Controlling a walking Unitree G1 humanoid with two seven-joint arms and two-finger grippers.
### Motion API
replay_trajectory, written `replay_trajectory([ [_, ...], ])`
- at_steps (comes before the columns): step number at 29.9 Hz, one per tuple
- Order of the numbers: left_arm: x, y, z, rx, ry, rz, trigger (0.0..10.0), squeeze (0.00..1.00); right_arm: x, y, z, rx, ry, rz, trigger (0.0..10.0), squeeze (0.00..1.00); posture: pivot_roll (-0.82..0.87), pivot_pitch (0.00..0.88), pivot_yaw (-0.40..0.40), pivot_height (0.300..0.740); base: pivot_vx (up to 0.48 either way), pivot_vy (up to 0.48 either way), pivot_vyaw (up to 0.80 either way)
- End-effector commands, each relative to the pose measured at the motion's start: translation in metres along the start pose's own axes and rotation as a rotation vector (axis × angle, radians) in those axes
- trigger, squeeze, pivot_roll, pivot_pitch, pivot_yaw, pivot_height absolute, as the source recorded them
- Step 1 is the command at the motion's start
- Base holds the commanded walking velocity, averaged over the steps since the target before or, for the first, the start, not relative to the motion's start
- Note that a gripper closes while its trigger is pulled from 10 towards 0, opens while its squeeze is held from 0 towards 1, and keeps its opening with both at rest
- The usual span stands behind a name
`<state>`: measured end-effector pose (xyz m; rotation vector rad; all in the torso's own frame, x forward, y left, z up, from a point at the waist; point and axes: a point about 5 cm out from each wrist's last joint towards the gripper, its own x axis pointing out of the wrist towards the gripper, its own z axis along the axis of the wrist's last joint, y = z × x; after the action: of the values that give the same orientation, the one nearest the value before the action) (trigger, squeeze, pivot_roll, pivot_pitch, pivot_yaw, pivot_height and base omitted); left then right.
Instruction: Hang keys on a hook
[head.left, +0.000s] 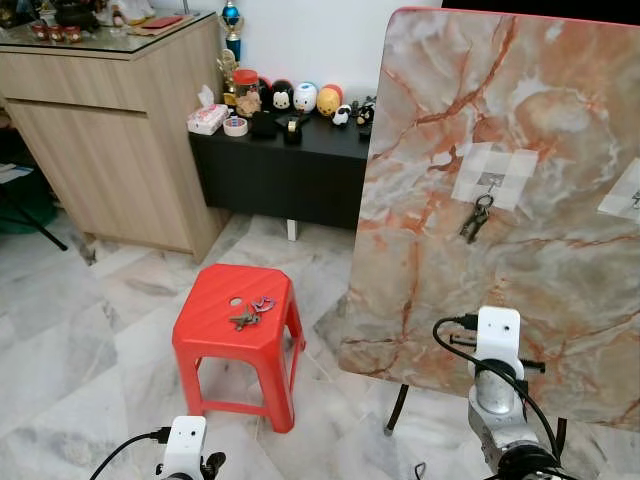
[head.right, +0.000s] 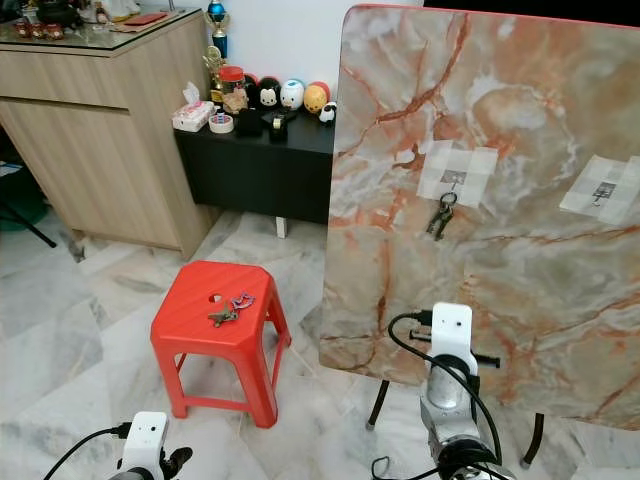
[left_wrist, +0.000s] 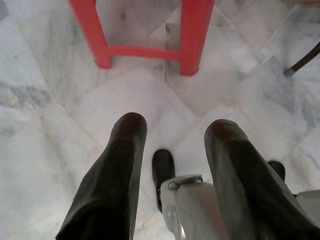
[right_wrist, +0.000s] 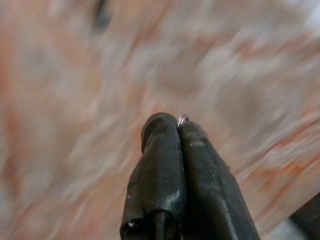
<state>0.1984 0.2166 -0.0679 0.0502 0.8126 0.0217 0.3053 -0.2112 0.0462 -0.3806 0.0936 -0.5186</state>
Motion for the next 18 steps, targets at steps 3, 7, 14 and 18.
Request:
replay_trajectory([
  [3,-0.001,0.003,-0.001,-0.001,-0.011,0.003,10.0,0.00,0.008,-0.017,0.025,-0.092,-0.174,-0.184,10.0,0.00,0.09,0.000,-0.061,0.740,0.000,0.000,0.00],
  [7,-0.002,0.003,-0.002,-0.013,-0.014,0.011,10.0,0.00,0.008,-0.022,0.036,-0.133,-0.251,-0.251,10.0,0.00,0.09,0.000,-0.066,0.740,0.000,0.000,0.00],
  [14,-0.001,0.002,0.000,-0.019,-0.025,0.010,10.0,0.00,0.009,-0.034,0.032,-0.112,-0.200,-0.340,10.0,0.00,0.09,0.000,-0.064,0.740,0.000,0.000,0.00],
  [18,0.001,0.000,0.006,-0.026,-0.045,0.003,10.0,0.00,0.010,-0.035,0.024,-0.010,-0.093,-0.324,10.0,0.00,0.07,0.000,-0.058,0.740,0.000,0.000,0.00],
])
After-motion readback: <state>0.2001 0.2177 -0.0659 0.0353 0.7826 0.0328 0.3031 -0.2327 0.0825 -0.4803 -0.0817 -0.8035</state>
